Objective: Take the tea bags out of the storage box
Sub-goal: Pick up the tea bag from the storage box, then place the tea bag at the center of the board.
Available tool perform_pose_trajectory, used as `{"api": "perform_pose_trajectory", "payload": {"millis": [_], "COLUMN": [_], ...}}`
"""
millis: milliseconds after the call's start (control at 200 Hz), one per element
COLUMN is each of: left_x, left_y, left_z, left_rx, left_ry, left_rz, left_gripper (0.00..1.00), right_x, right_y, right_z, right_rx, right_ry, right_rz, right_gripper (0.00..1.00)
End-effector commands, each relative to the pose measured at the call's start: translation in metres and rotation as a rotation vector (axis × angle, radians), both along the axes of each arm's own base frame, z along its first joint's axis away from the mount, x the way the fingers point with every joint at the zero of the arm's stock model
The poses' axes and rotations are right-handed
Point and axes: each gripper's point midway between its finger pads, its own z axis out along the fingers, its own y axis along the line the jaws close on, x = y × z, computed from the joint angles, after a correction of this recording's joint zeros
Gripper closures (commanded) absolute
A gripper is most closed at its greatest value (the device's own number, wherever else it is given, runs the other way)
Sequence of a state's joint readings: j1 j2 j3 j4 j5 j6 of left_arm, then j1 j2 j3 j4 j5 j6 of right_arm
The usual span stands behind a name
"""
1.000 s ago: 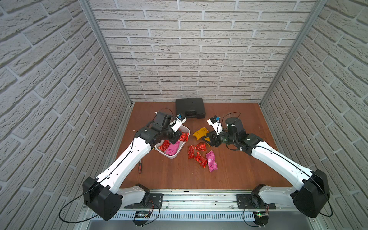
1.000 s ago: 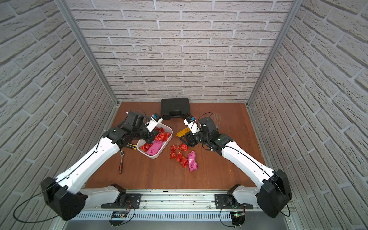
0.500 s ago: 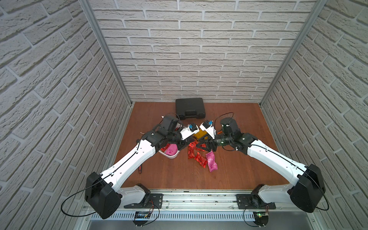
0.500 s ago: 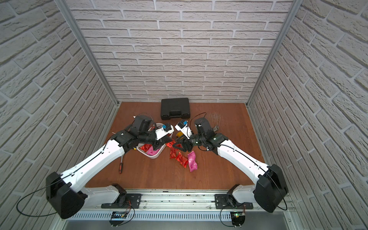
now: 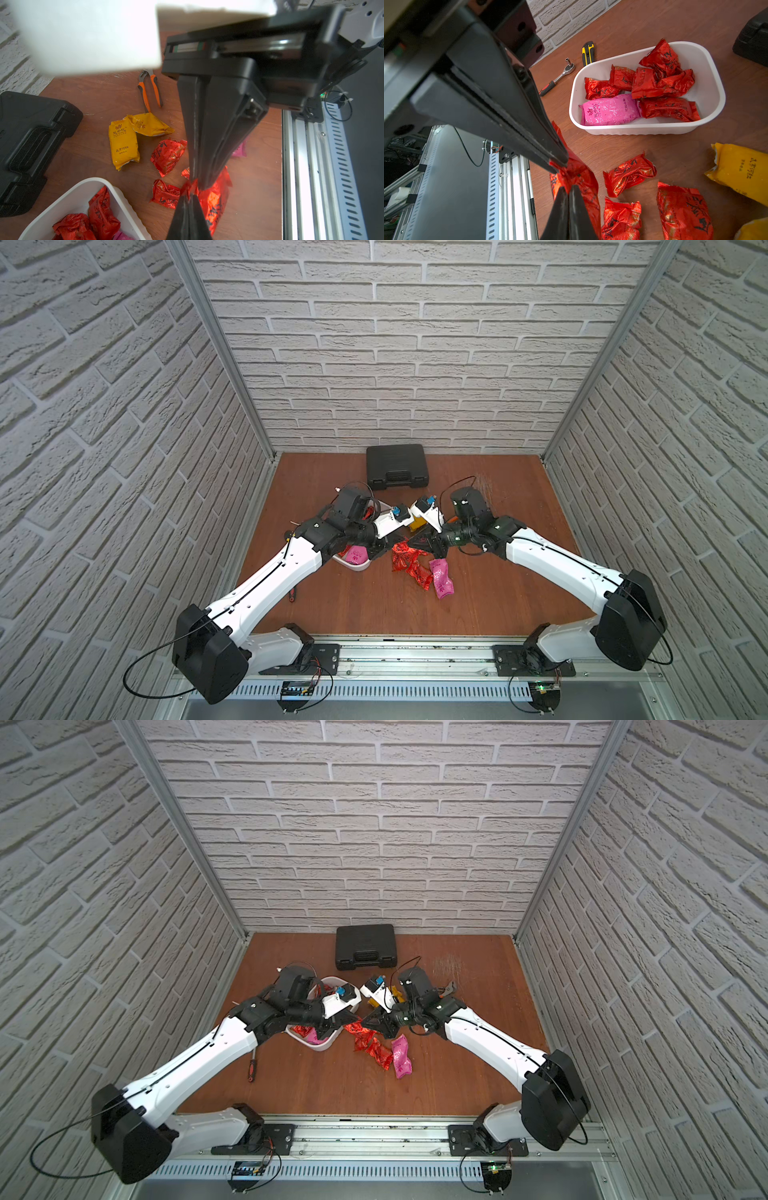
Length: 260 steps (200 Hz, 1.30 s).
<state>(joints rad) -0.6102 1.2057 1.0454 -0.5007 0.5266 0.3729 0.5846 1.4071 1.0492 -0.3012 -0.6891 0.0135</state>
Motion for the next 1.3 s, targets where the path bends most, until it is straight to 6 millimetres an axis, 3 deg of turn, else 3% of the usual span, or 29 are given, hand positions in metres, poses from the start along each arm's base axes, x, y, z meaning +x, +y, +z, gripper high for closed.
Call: {"api": "perform_pose_trajectory", "payload": {"millis": [0, 25, 45, 80, 140, 170, 240, 345, 465, 590, 745, 920, 1000, 1145, 1215, 1295], "left_x": [0.004, 0.006, 0.009, 0.017, 0.032, 0.038, 0.057, 0.086, 0.1, 0.103, 0.102, 0.097, 0.096, 0.099, 0.101, 0.104], "left_y": [-0.005, -0.004, -0.003, 0.0, 0.008, 0.012, 0.028, 0.067, 0.106, 0.127, 0.131, 0.142, 0.15, 0.16, 0.161, 0.161], "left_z": [0.032, 0.033, 0.035, 0.037, 0.043, 0.046, 0.054, 0.053, 0.023, -0.016, -0.05, -0.074, -0.087, -0.1, -0.105, -0.112], "left_rx": [-0.093, -0.096, -0.101, -0.104, -0.121, -0.139, -0.21, -0.316, -0.38, -0.394, -0.387, -0.26, -0.191, -0.147, -0.134, -0.145], "left_ry": [-0.098, -0.102, -0.108, -0.119, -0.15, -0.164, -0.179, -0.1, 0.1, 0.304, 0.491, 0.591, 0.631, 0.683, 0.697, 0.718], "left_rz": [0.003, 0.021, 0.043, 0.098, 0.202, 0.254, 0.414, 0.763, 1.073, 1.262, 1.357, 1.45, 1.499, 1.58, 1.6, 1.625], "left_gripper": [1.0, 0.99, 0.84, 0.5, 0.21, 0.15, 0.11, 0.02, 0.02, 0.02, 0.06, 0.17, 0.24, 0.3, 0.31, 0.34], "right_x": [0.0, 0.0, 0.0, 0.002, 0.005, 0.005, 0.009, 0.01, 0.004, -0.001, 0.008, 0.018, 0.02, 0.019, 0.019, 0.019], "right_y": [-0.005, -0.005, -0.006, -0.009, -0.018, -0.023, -0.043, -0.085, -0.143, -0.173, -0.181, -0.167, -0.167, -0.184, -0.192, -0.198], "right_z": [0.003, 0.004, 0.005, 0.006, 0.004, 0.001, -0.013, -0.039, -0.068, -0.09, -0.109, -0.131, -0.138, -0.135, -0.123, -0.109], "right_rx": [-0.014, -0.013, -0.015, -0.023, -0.052, -0.068, -0.135, -0.247, -0.356, -0.342, -0.329, -0.313, -0.327, -0.385, -0.388, -0.393], "right_ry": [-0.009, -0.01, -0.012, -0.011, 0.01, 0.027, 0.074, 0.153, 0.274, 0.381, 0.435, 0.5, 0.513, 0.481, 0.444, 0.399], "right_rz": [-0.033, -0.042, -0.051, -0.074, -0.143, -0.183, -0.314, -0.547, -0.843, -0.988, -1.022, -0.946, -0.947, -1.006, -1.029, -1.046], "right_gripper": [0.97, 0.97, 0.97, 0.97, 0.97, 0.97, 0.97, 0.97, 0.98, 0.98, 0.98, 0.96, 0.87, 0.55, 0.47, 0.45]}}
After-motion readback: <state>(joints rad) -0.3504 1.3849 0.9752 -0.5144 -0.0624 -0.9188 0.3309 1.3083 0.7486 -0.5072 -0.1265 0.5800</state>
